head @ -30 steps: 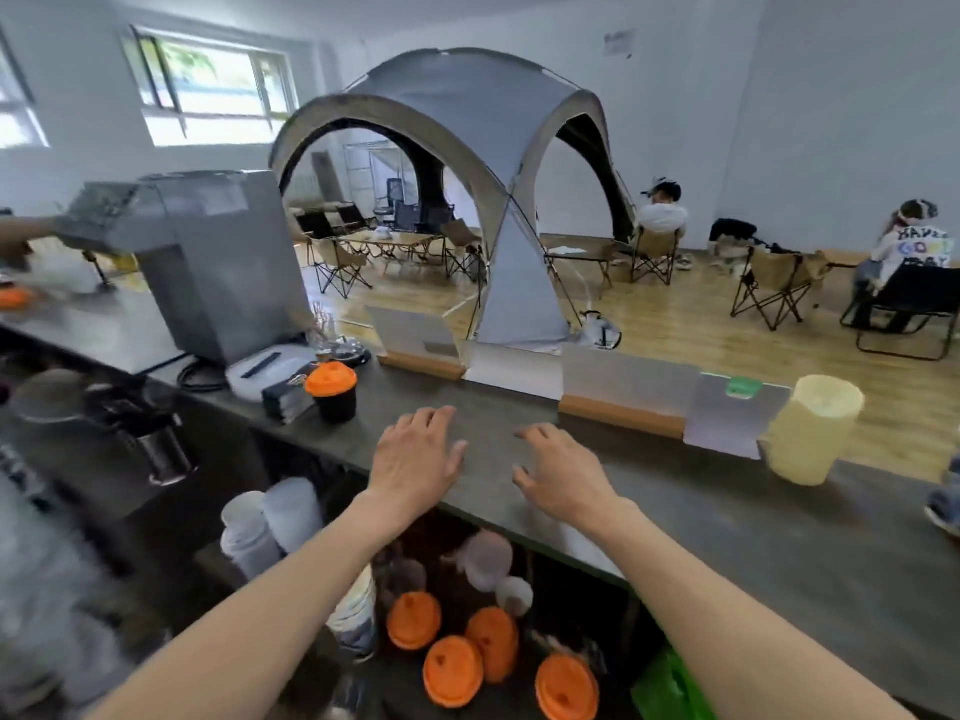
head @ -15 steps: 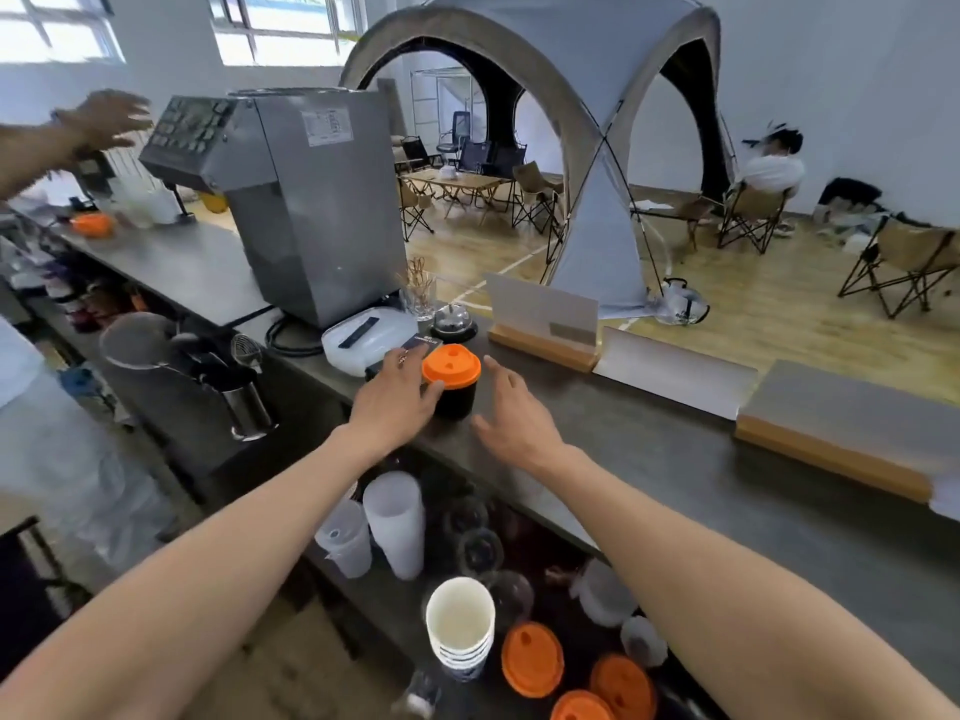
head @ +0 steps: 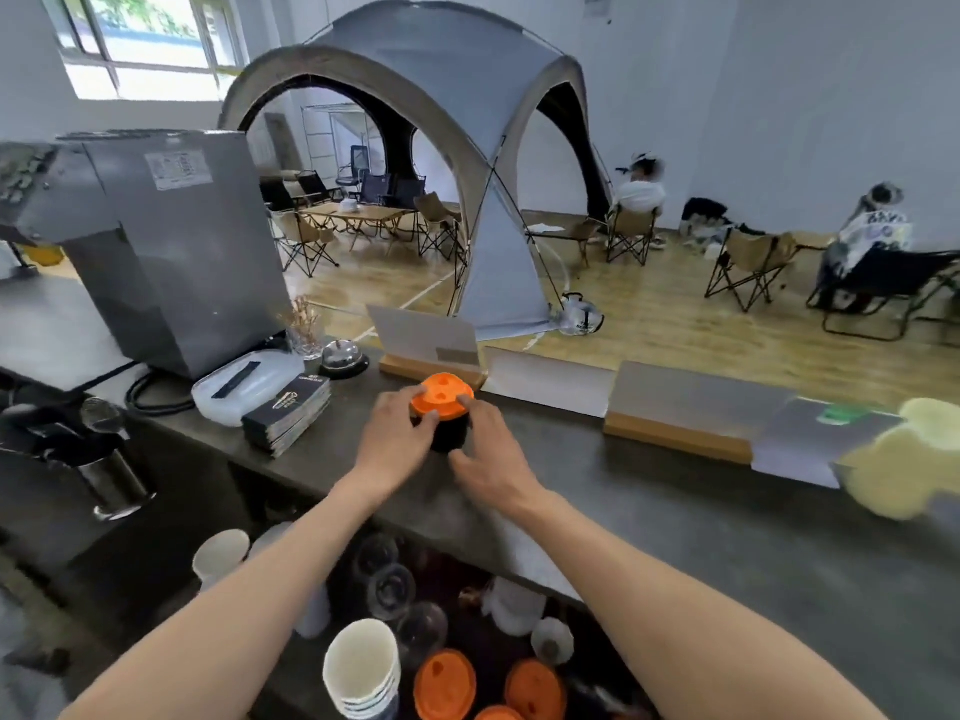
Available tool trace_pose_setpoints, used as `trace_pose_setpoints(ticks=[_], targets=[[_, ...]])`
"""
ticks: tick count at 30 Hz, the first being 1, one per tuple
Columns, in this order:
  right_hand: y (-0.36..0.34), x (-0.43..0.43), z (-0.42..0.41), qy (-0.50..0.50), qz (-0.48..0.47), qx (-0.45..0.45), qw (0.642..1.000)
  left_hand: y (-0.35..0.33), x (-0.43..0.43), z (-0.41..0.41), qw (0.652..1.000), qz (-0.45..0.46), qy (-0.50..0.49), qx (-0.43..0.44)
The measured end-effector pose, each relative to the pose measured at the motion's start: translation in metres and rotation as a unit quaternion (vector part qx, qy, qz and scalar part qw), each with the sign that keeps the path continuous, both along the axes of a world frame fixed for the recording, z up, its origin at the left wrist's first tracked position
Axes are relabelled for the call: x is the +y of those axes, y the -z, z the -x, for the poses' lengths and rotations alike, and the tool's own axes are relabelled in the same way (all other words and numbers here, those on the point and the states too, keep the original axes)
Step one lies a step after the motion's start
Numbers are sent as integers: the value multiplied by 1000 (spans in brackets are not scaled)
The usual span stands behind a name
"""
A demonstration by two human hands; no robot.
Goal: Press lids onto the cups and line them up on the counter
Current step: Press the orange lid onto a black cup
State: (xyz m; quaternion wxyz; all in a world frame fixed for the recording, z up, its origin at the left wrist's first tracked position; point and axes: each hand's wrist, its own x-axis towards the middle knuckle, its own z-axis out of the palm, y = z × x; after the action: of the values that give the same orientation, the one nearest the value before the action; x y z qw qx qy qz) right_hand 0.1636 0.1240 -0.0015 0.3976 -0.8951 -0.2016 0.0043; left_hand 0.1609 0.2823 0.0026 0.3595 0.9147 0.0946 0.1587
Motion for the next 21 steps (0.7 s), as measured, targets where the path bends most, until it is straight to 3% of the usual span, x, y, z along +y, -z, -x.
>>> trace_pose_setpoints(ticks=[12, 21], targets=[[-6, -336, 93, 247, -55, -89, 963, -12, -327, 54, 971, 45, 228, -55], [21, -441, 172, 303, -74, -76, 947, 14, -441, 127, 963, 55, 264, -27]])
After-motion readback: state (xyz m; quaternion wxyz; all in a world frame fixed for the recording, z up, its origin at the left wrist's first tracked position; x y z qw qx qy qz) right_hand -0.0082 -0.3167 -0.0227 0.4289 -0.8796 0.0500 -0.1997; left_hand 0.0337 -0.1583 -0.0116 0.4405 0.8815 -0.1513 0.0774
